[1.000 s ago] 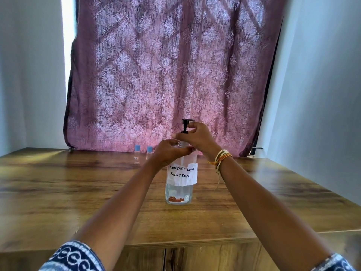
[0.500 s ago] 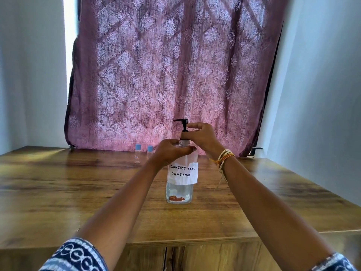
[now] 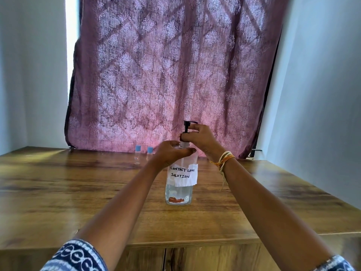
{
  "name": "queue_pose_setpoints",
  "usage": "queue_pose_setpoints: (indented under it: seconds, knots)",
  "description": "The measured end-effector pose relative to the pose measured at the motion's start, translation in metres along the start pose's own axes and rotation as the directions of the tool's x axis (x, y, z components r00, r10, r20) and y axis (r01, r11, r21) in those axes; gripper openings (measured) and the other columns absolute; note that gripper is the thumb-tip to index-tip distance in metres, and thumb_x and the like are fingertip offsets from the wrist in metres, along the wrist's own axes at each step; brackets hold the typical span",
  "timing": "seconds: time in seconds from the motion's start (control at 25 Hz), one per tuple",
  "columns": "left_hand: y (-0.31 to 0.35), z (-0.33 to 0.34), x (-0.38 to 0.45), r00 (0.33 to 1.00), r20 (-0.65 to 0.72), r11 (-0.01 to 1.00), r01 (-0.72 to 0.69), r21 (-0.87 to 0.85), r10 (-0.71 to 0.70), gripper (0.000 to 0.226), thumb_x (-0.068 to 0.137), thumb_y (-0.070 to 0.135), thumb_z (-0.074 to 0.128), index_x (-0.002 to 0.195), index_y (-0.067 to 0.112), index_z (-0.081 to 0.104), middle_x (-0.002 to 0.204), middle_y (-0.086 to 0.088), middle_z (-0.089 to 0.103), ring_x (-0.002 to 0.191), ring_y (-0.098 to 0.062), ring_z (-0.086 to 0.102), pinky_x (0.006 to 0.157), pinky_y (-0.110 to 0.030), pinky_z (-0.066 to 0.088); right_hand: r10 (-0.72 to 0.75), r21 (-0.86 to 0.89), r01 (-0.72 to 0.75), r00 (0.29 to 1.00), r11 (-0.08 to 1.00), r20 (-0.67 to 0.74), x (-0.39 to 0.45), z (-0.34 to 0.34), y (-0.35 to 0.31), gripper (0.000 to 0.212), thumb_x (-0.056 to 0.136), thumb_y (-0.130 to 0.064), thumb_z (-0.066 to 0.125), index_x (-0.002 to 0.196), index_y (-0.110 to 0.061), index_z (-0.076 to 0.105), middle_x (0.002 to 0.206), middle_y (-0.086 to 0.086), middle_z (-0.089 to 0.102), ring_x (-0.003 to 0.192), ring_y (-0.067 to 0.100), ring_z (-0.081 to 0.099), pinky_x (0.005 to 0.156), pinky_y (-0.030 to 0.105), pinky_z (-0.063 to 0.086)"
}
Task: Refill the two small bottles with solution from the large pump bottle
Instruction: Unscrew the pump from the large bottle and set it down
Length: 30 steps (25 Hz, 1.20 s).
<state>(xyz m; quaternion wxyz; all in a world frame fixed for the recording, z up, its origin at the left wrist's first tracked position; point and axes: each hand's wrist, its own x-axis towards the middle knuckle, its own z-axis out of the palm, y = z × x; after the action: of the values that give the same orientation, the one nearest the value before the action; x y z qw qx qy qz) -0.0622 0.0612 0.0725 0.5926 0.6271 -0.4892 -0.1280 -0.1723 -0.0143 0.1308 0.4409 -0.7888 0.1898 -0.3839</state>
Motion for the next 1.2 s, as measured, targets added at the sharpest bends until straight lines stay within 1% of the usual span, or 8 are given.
queue_pose_setpoints:
  seconds: [0.2,0.32,0.48,0.68,0.84,0.96,1.08,1.2]
  knots:
    - [0.002,0.001,-0.002,1.0,-0.015,1.0,0.019,-0.003,-0.019,0.038,0.068,0.039,0.082,0.094,0.013,0.075,0.092,-0.008,0.076,0.084,-0.021,0.072,0.075,-0.03,0.056,-0.041,-0.089,0.039,0.999,0.995,-0.023,0.005,0.001,0.001,0.042,0.068,-0.014,0.085,0.098,0.008,0.068,0.087,0.015,0.068,0.079,0.022,0.064,0.076,0.036,0.054]
    - [0.006,-0.002,-0.001,0.999,-0.002,0.998,0.045,0.053,-0.045,0.07,0.047,0.06,0.082,0.093,0.008,0.073,0.091,-0.011,0.075,0.084,-0.025,0.071,0.08,-0.035,0.055,-0.055,-0.041,0.055,0.998,0.998,-0.02,0.012,-0.009,-0.01,0.044,0.065,-0.01,0.087,0.095,0.015,0.067,0.083,0.014,0.063,0.079,0.021,0.059,0.074,0.034,0.05]
    - [0.007,-0.007,0.008,0.988,0.047,0.983,0.143,0.116,-0.15,0.103,0.022,0.077,0.078,0.099,0.009,0.071,0.098,-0.011,0.075,0.092,-0.029,0.071,0.091,-0.047,0.055,-0.043,-0.032,0.042,0.999,0.999,-0.01,0.019,-0.025,-0.042,0.047,0.068,-0.01,0.085,0.1,0.018,0.063,0.082,0.014,0.059,0.075,0.022,0.053,0.05,0.02,0.039]
    - [0.015,-0.01,0.015,0.956,0.101,0.951,0.255,0.175,-0.275,0.141,0.009,0.082,0.074,0.128,0.009,0.056,0.128,-0.017,0.062,0.109,-0.033,0.064,0.097,-0.047,0.051,-0.04,0.008,0.041,0.997,0.999,-0.072,0.032,-0.043,-0.087,0.045,0.07,-0.008,0.084,0.104,0.015,0.065,0.089,0.02,0.064,0.082,0.027,0.063,0.058,0.027,0.046]
    - [0.032,-0.007,0.009,0.925,0.091,0.922,0.35,0.165,-0.368,0.086,0.067,0.028,0.083,0.139,0.004,0.043,0.142,-0.021,0.048,0.122,-0.037,0.054,0.093,-0.039,0.052,-0.056,0.046,0.062,0.99,0.997,-0.13,0.037,-0.057,-0.117,0.042,0.07,-0.002,0.082,0.102,0.018,0.063,0.088,0.02,0.062,0.075,0.027,0.06,0.057,0.028,0.049]
    - [0.032,-0.007,0.012,0.912,0.084,0.906,0.383,0.178,-0.402,0.073,0.077,0.009,0.074,0.141,0.003,0.04,0.145,-0.02,0.044,0.123,-0.036,0.052,0.091,-0.036,0.053,-0.065,0.085,0.085,0.974,0.993,-0.216,0.038,-0.07,-0.137,0.019,0.071,0.002,0.079,0.074,0.002,0.061,0.079,0.019,0.061,0.072,0.027,0.062,0.058,0.032,0.051]
    - [0.038,-0.006,0.008,0.916,0.073,0.906,0.375,0.196,-0.395,0.069,0.079,0.006,0.071,0.142,0.002,0.04,0.144,-0.021,0.045,0.124,-0.036,0.052,0.088,-0.033,0.054,-0.09,0.132,0.144,0.934,0.981,-0.346,0.029,-0.079,-0.144,0.044,0.071,0.004,0.079,0.106,0.002,0.054,0.082,0.021,0.062,0.053,0.016,0.06,0.049,0.024,0.053]
    - [0.04,-0.002,0.006,0.92,0.079,0.906,0.359,0.225,-0.384,0.062,0.085,-0.011,0.057,0.142,0.0,0.036,0.145,-0.019,0.043,0.128,-0.036,0.049,0.082,-0.032,0.051,-0.088,0.241,0.209,0.897,0.948,-0.433,0.011,-0.083,-0.135,0.078,0.076,0.007,0.071,0.137,-0.007,0.025,0.09,0.012,0.053,0.062,0.016,0.055,0.053,0.025,0.051]
